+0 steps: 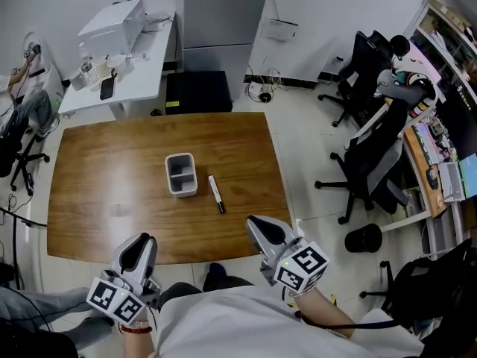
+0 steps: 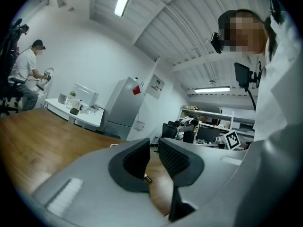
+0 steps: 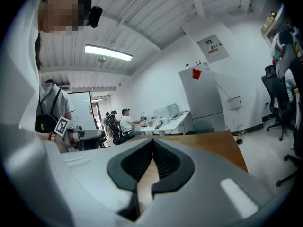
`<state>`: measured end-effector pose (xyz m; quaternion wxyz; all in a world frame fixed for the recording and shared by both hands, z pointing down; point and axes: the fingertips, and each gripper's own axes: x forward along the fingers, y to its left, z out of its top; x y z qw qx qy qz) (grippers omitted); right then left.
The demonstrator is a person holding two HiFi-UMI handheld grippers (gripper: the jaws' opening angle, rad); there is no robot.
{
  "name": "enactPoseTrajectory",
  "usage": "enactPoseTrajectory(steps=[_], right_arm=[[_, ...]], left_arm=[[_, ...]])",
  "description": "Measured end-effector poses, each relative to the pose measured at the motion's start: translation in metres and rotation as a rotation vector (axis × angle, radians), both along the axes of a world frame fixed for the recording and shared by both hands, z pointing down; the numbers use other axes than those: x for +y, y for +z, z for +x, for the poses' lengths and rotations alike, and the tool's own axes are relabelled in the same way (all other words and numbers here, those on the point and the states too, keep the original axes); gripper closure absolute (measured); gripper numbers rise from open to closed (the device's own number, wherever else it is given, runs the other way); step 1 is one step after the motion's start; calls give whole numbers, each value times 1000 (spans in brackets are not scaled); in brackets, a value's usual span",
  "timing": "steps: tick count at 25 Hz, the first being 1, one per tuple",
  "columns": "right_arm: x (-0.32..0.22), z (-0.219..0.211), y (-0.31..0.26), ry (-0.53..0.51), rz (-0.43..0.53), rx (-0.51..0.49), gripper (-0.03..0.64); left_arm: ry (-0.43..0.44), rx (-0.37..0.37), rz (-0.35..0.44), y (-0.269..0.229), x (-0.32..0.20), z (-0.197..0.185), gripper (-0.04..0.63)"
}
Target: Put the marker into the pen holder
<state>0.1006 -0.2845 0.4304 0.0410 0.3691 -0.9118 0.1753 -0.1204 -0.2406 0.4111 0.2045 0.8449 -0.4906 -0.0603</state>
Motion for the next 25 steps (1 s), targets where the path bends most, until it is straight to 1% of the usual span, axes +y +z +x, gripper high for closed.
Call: enactPoseTrajectory(steps=[3, 4, 5, 8, 11, 13, 16, 19, 22, 25], right_arm=[[-18, -5, 19, -7, -38, 12, 617], [-22, -8, 25, -8, -54, 16, 587], [-26, -11, 31, -8, -71, 23, 577], [-43, -22, 53, -2, -115, 65, 577], [-56, -32, 82, 35, -197, 121, 561], [-62, -36, 103, 56, -250, 164, 541], [-74, -43, 146, 71, -347, 240, 509], [-75, -43, 195, 89, -454, 346, 501], [-77, -39, 226, 107, -491, 449, 485], [-82, -41, 247, 126, -518, 480, 483]], left_arm=[[-9, 34, -30, 11, -16, -2, 531], [-2, 35, -38, 13, -19, -3, 531], [4, 29, -43, 14, -21, -5, 531], [10, 16, -50, 16, -37, -16, 531], [44, 25, -58, 14, -50, -24, 531], [63, 22, -43, 8, -56, -28, 531], [66, 16, -23, 4, -63, -37, 531], [81, 18, -36, 7, -62, -39, 531], [97, 14, -45, 7, -58, -39, 531], [94, 17, -55, 11, -55, -44, 531]])
